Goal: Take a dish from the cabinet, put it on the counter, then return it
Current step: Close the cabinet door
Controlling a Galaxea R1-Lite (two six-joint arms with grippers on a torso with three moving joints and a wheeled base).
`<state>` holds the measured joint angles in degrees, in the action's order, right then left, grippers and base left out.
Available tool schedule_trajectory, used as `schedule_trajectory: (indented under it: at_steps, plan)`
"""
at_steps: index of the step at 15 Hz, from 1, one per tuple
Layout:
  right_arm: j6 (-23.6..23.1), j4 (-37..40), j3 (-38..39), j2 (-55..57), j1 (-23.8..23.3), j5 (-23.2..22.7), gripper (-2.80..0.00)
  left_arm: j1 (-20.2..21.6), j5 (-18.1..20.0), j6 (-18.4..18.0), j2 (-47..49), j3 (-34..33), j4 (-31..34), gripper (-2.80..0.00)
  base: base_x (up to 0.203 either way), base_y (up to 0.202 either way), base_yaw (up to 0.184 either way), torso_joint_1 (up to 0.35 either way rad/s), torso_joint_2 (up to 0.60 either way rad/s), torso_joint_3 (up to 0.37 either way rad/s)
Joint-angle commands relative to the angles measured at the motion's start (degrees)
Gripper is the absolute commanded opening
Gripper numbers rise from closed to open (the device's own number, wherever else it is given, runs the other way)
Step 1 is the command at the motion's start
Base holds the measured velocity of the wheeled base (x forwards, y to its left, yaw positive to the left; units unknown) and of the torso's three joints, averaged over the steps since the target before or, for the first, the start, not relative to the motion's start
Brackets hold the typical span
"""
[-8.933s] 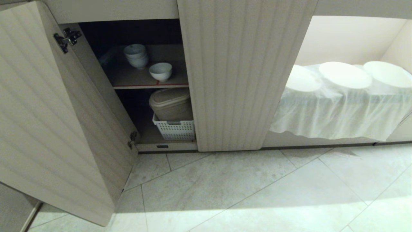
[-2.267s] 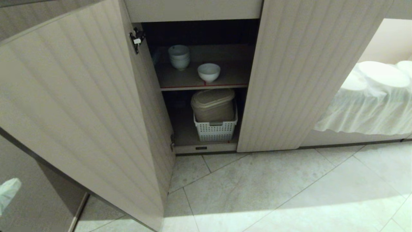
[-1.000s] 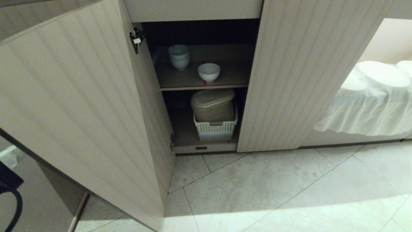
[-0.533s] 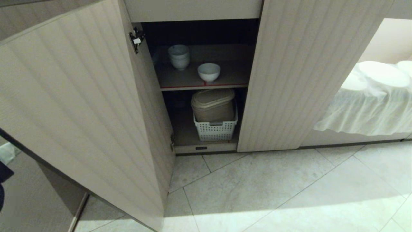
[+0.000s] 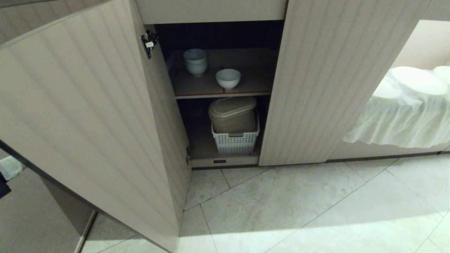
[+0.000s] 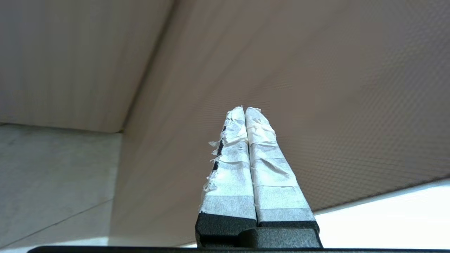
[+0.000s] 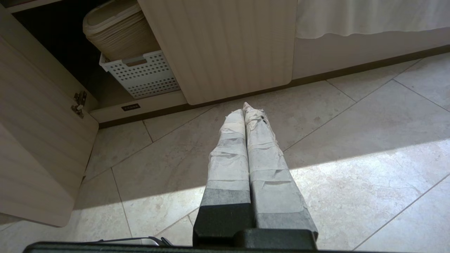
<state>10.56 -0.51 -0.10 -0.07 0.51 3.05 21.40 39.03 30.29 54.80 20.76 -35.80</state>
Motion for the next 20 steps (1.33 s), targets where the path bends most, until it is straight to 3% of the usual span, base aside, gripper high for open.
schedule_trajectory:
  at_steps: [1,5,20]
  plan:
    - [0.1,0.0,0.0,0.1,0.0,0.0,-2.8,-0.8,1.1,0.2,-0.2,0.2,-0.2,-2.8,0.0,0.0,0.0,0.0,0.0,0.0]
    - [0.1,0.0,0.0,0.1,0.0,0.0,-2.8,-5.7,1.0,4.1,-1.1,0.7,-0.7,-2.8,0.0,0.0,0.0,0.0,0.0,0.0]
    - [0.1,0.0,0.0,0.1,0.0,0.0,-2.8,-18.7,0.6,4.0,-1.5,0.8,-0.9,-2.8,0.0,0.0,0.0,0.0,0.0,0.0]
